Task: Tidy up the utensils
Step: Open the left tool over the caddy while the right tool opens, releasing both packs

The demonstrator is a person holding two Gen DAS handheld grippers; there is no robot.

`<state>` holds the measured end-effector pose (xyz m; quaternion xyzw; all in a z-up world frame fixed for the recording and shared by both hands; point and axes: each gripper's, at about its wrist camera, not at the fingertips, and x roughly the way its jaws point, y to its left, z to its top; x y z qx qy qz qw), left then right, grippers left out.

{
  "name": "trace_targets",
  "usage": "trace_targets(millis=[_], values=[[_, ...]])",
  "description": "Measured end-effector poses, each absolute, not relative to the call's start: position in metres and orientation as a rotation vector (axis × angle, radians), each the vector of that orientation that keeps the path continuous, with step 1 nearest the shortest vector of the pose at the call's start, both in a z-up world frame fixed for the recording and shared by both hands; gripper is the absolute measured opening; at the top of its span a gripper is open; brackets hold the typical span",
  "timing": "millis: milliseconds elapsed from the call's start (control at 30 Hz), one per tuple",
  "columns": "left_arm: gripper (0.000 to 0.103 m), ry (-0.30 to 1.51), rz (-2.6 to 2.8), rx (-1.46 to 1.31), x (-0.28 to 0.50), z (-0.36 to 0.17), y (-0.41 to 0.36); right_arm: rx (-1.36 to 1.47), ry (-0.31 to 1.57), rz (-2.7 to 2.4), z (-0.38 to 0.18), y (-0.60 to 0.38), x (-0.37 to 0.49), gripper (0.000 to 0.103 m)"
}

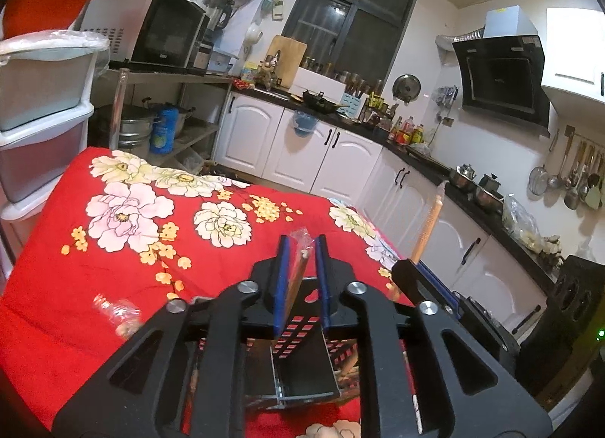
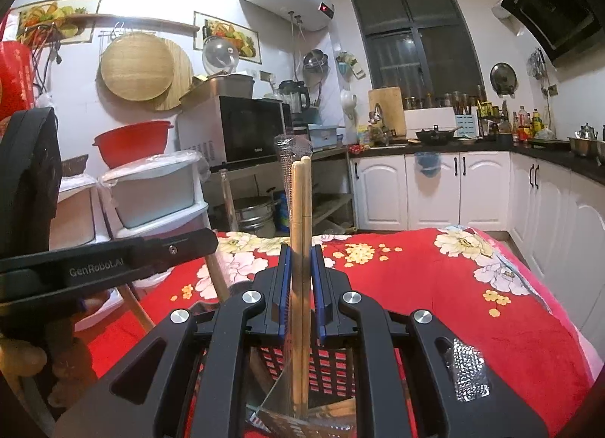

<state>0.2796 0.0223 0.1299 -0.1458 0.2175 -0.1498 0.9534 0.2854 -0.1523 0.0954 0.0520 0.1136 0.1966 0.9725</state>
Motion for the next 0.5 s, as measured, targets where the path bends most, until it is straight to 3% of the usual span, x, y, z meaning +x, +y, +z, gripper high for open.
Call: trace_targets(millis=[233,500], values=[[0.024,0.435,-0.327,-0.291,0.270,0.137,0.020,0.110,0.249,0.409,0.097,-0.153,0.283,0.015],[0.031,0.425,-0.328,-0.287,0.250,0.142,0.020,0.110,0.264,0.423,0.103,-0.159,0.275,0.021]])
